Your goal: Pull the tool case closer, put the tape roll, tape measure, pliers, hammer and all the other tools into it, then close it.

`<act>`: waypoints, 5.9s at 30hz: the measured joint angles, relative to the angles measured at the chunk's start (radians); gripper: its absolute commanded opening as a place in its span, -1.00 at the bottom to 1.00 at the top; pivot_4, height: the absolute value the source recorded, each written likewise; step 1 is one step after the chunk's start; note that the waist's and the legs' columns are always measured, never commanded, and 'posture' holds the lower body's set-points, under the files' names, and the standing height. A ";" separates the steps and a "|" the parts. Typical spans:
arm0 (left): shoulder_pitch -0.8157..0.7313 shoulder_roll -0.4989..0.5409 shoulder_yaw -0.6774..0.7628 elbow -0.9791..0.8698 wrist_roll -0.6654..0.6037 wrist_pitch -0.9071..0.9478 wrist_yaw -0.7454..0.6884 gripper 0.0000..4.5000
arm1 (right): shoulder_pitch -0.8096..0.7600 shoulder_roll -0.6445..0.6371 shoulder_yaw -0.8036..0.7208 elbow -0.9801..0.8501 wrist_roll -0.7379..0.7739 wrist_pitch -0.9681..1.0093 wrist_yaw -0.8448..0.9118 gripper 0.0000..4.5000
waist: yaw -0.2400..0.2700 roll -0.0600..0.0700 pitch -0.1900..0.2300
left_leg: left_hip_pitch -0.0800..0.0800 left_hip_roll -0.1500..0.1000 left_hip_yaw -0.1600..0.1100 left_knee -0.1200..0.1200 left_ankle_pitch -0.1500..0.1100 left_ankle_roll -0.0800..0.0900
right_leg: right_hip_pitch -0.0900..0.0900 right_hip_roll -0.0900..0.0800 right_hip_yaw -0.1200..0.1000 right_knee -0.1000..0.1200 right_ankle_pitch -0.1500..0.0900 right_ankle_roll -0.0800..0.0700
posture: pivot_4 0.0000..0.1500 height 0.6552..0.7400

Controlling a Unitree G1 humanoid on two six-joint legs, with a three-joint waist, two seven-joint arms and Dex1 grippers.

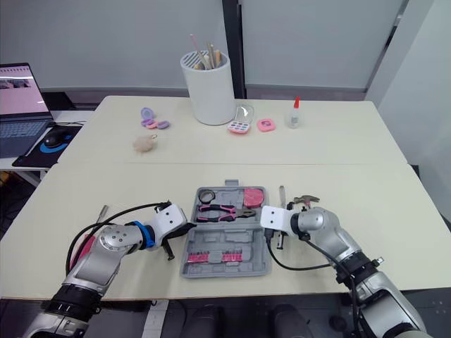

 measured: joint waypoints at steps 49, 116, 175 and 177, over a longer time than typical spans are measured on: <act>0.027 -0.003 0.017 -0.022 0.003 -0.004 -0.008 -1.00 | 0.019 -0.002 -0.026 -0.009 0.000 -0.005 0.022 -0.99 | -0.001 0.000 0.000 | -0.001 0.000 0.000 -0.001 0.000 -0.001 | 0.000 0.000 0.000 -0.002 0.000 0.000 | 1.00 1.00; 0.020 0.615 0.670 0.836 -0.454 -0.008 -0.532 1.00 | 0.256 -0.608 -0.746 0.088 0.645 0.140 0.345 0.99 | -0.003 0.002 0.004 | -0.012 0.001 0.015 -0.002 -0.001 0.000 | -0.016 -0.002 0.002 0.000 0.000 0.000 | 1.00 1.00; -0.132 0.077 0.100 -0.413 -0.484 0.195 -0.258 1.00 | 0.135 0.284 -0.284 -0.180 0.301 0.477 -0.666 -0.13 | -0.002 0.000 0.002 | -0.013 0.001 0.004 0.001 0.000 0.000 | -0.015 0.006 0.005 0.002 0.001 0.001 | 1.00 1.00; -0.132 0.077 0.100 -0.413 -0.485 0.195 -0.253 1.00 | 0.133 0.287 -0.283 -0.169 0.295 0.475 -0.668 -0.13 | -0.002 0.000 0.002 | -0.014 0.001 0.004 0.001 0.000 0.000 | -0.015 0.006 0.005 0.002 0.001 0.001 | 1.00 1.00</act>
